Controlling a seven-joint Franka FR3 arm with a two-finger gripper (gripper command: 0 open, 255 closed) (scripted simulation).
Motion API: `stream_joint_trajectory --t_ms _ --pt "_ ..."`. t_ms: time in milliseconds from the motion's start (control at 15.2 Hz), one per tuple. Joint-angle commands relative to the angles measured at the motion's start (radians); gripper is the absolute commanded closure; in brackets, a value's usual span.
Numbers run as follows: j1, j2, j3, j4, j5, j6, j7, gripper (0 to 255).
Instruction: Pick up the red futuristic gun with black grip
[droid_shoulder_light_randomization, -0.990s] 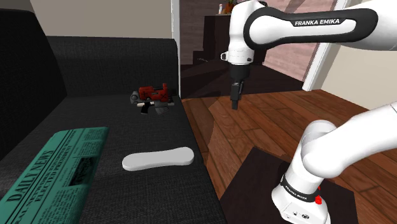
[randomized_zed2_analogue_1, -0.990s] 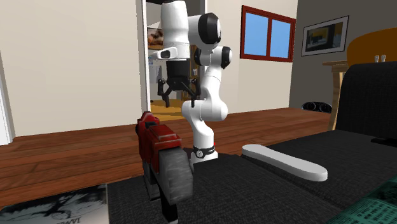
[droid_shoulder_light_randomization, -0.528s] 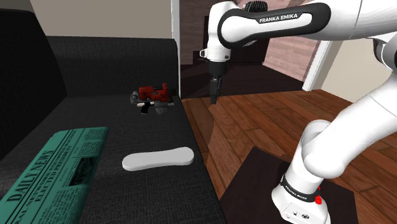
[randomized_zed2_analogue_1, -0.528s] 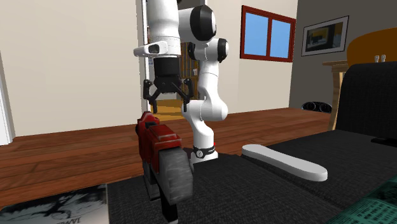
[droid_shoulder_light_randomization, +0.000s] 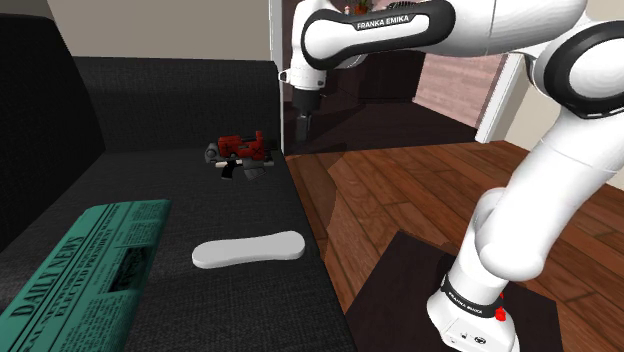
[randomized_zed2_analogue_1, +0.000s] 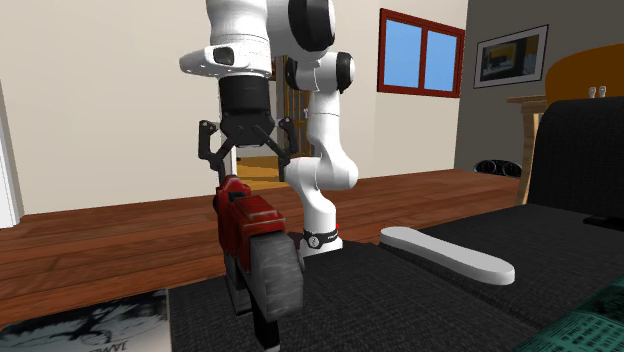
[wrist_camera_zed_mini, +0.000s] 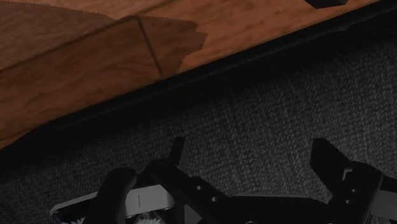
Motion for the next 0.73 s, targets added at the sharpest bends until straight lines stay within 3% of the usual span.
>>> stream_joint_trajectory --t_ms 0,660 --pt "0.010 0.068 0.005 0.080 0.009 0.004 -0.028 0" --pt "0.047 0.419 0.043 0.554 0.038 -0.050 -0.157 0"
